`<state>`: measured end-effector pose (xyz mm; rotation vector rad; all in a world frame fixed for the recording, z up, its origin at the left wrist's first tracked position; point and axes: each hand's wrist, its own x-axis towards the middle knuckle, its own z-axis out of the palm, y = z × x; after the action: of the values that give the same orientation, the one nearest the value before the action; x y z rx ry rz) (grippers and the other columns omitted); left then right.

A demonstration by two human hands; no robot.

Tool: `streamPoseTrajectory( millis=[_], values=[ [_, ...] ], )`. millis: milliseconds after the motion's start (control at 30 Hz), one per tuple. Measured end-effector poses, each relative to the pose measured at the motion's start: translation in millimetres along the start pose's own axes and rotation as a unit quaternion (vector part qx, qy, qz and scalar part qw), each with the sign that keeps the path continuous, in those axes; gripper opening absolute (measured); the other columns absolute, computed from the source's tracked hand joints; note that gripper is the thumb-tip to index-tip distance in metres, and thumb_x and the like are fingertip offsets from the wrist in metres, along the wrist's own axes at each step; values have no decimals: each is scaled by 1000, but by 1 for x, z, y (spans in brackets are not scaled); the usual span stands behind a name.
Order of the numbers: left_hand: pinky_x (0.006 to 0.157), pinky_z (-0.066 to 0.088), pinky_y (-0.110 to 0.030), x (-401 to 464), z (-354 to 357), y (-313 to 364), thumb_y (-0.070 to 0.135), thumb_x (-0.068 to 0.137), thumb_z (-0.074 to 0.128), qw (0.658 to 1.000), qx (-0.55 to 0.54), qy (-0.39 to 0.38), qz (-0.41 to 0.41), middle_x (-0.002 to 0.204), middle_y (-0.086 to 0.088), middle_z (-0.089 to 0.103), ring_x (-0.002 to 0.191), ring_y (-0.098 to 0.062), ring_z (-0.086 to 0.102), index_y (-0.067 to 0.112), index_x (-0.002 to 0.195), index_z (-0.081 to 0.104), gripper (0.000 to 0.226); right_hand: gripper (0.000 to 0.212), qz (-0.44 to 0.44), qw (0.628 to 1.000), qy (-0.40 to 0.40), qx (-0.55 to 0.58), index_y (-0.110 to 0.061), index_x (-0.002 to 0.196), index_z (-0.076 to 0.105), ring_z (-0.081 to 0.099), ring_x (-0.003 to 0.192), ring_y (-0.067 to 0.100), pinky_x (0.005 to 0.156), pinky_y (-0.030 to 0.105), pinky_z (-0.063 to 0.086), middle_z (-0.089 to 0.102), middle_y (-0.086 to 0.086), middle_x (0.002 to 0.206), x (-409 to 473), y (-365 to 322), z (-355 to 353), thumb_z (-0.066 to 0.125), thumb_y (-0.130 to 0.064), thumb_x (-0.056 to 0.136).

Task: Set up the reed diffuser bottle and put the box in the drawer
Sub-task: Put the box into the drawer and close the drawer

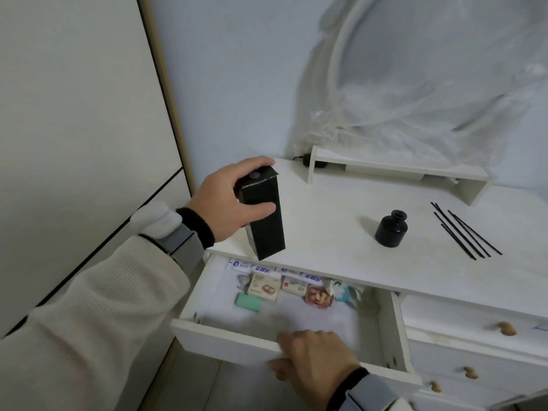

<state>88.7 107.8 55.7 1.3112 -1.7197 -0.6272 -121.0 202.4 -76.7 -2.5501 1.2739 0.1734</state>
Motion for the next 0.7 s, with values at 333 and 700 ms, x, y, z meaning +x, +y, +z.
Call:
streamPoseTrajectory(
  millis=[333,700],
  values=[
    [77,62,-37,-91,-38,-1,20,74,86,994,62,59,-64,105,16,65,96,-7,66,41,123,56,60,37,-1,1000,4,-7,-20,118,47,60,111,35,75,38,29,61,7,124,-13,-5,4,40,-51,99],
    [66,58,-34,-130,30,-66,45,83,71,934,320,58,-151,108,7,51,80,-21,63,38,126,39,55,35,-12,1000,11,11,-20,113,48,61,105,35,73,36,28,63,8,119,-16,-13,4,42,-51,98]
  ],
)
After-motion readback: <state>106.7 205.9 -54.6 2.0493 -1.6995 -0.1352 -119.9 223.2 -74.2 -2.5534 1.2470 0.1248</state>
